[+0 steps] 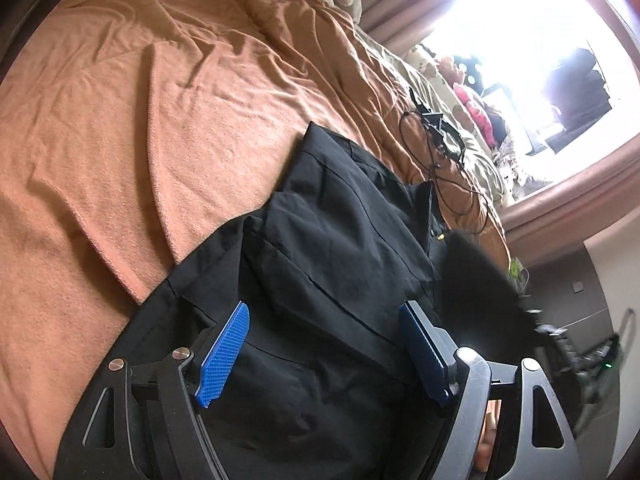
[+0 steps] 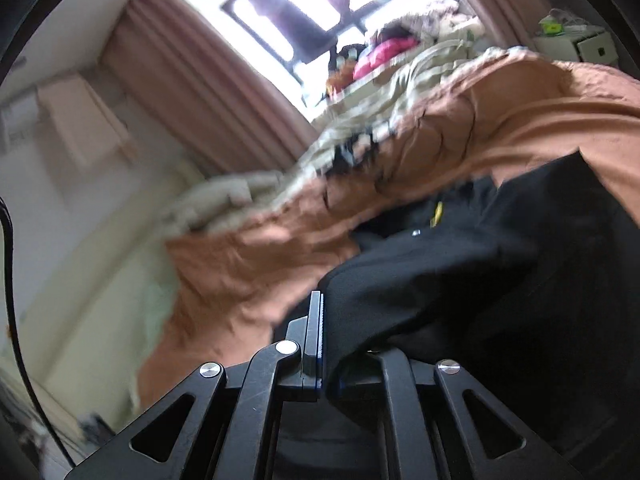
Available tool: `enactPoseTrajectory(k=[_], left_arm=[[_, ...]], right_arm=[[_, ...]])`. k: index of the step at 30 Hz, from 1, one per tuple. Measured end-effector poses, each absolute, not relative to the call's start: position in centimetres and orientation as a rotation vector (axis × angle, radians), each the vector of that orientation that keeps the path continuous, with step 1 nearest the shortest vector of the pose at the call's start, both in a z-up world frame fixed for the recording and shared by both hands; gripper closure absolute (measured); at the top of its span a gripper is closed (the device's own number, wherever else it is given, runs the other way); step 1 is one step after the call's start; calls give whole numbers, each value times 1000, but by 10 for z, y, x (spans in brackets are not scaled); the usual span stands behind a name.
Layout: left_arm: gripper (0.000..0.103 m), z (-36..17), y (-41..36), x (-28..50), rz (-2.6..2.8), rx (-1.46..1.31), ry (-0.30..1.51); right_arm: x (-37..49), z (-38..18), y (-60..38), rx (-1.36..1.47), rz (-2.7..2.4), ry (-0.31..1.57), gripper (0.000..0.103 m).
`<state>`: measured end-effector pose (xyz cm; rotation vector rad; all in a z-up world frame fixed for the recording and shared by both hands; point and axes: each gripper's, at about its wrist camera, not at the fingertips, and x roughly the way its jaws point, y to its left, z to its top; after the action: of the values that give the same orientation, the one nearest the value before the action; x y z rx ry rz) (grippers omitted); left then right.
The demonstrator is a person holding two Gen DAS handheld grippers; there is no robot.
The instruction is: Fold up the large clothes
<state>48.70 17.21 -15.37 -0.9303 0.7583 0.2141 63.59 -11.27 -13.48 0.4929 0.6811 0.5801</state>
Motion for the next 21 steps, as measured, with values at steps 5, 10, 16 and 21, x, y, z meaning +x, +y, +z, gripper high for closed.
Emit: enactPoseTrajectory(k=[5, 10, 16, 21], left_arm=[[25, -151, 169, 488, 208, -915, 761], [25, -149, 156, 495, 179, -879, 781], [25, -143, 127, 505, 140, -785, 811], [25, -137, 87, 520, 78, -658, 837]], right_arm=[[626, -169, -106, 457, 628, 867, 32], [600, -166, -164, 482, 500, 885, 32], [572, -158, -228, 478, 351, 866, 32], [563, -173, -266, 539, 279, 877, 32]])
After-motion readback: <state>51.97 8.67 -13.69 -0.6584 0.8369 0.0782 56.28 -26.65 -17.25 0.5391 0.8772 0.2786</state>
